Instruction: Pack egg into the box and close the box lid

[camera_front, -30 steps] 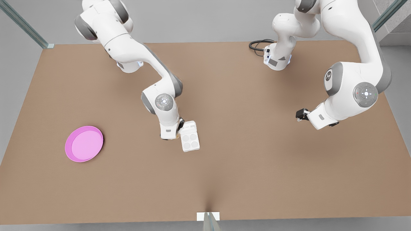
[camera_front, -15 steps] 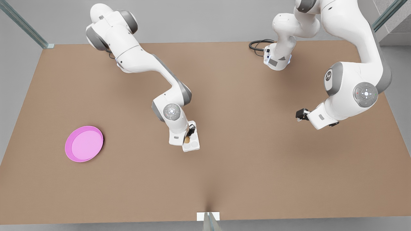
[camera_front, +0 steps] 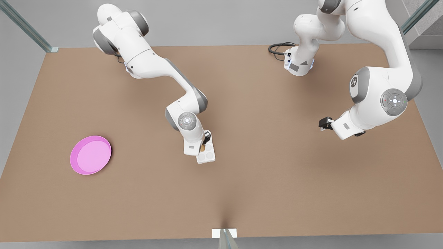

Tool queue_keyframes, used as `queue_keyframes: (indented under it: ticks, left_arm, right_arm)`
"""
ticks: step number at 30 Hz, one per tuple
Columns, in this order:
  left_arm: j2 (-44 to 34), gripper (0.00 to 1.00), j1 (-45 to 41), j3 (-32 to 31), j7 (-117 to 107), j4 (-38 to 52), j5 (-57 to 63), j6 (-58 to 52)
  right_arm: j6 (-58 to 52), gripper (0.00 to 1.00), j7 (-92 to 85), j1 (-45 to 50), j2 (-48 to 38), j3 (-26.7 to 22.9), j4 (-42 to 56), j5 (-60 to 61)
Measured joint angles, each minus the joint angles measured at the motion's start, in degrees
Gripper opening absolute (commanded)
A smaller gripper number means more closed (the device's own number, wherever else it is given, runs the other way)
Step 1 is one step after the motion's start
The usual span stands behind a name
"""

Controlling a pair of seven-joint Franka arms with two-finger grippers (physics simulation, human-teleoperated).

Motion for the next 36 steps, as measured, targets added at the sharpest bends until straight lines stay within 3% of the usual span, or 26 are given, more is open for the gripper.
queue_keyframes:
  ticks: [8, 13, 15, 16, 18, 19, 22, 25, 26, 27, 28, 29, 36]
  left_arm:
    - [0.0, 1.0, 0.1, 0.0, 0.0, 0.0, 0.0, 0.0]
    - [0.0, 1.0, -0.1, 0.0, 1.0, 0.0, 0.0, -0.2]
    - [0.3, 1.0, -0.7, 0.0, 15.4, -0.6, 0.0, -7.7]
    - [1.0, 1.0, -1.0, 0.0, 12.1, -0.6, 0.0, -10.9]
    - [-1.4, 1.0, -17.5, -0.1, -14.7, 3.9, -1.9, -15.7]
    - [-1.2, 1.0, -29.2, -0.1, -23.3, 7.8, -4.1, -17.3]
    - [4.5, 1.0, -60.8, -0.3, -62.4, 11.6, -9.8, -4.3]
    - [14.4, 1.0, -69.7, -0.3, -77.9, 14.9, -12.2, -0.6]
    - [15.5, 0.94, -69.4, -0.3, -78.1, 14.6, -12.6, -0.6]
    - [15.6, 0.68, -69.3, -0.2, -78.2, 14.3, -13.0, -2.7]
    - [15.8, 0.33, -68.4, -0.2, -80.9, 14.0, -13.3, -4.8]
    - [16.7, 0.21, -67.7, 0.0, -83.9, 13.7, -13.6, -4.9]
    - [24.2, 0.21, -58.7, 0.1, -87.2, 13.4, -14.1, 11.6]
  right_arm:
    - [0.0, 1.0, 0.0, 0.2, 0.0, 0.1, 0.0, 0.5]
    - [-1.2, 1.0, -0.1, -4.8, -0.5, 0.9, -1.5, 0.4]
    - [-5.5, 1.0, 0.1, -8.1, -1.7, 1.9, -1.8, 0.4]
    - [-9.5, 1.0, 0.1, -10.7, -4.0, 1.9, -1.6, 0.4]
    - [-23.5, 1.0, -0.2, -16.4, -11.7, -1.3, 1.9, -0.7]
    - [-34.1, 1.0, -0.3, -20.9, -12.1, -1.6, 11.2, -2.9]
    - [-38.5, 1.0, 4.7, -25.1, -14.1, -1.8, 16.2, -7.9]
    - [-41.4, 1.0, 5.1, -31.2, -15.0, -1.8, 16.5, -8.6]
    - [-42.4, 1.0, 7.1, -30.7, -15.0, -1.6, 16.5, -10.3]
    - [-43.0, 1.0, 7.4, -30.9, -15.0, -1.8, 16.5, -10.5]
    - [-43.1, 1.0, 7.3, -31.6, -15.0, -1.9, 16.5, -10.5]
    - [-43.5, 1.0, 7.3, -33.3, -15.0, -1.6, 16.5, -10.2]
    - [-44.6, 1.0, 7.3, -33.4, -15.0, -1.3, 16.5, -9.8]
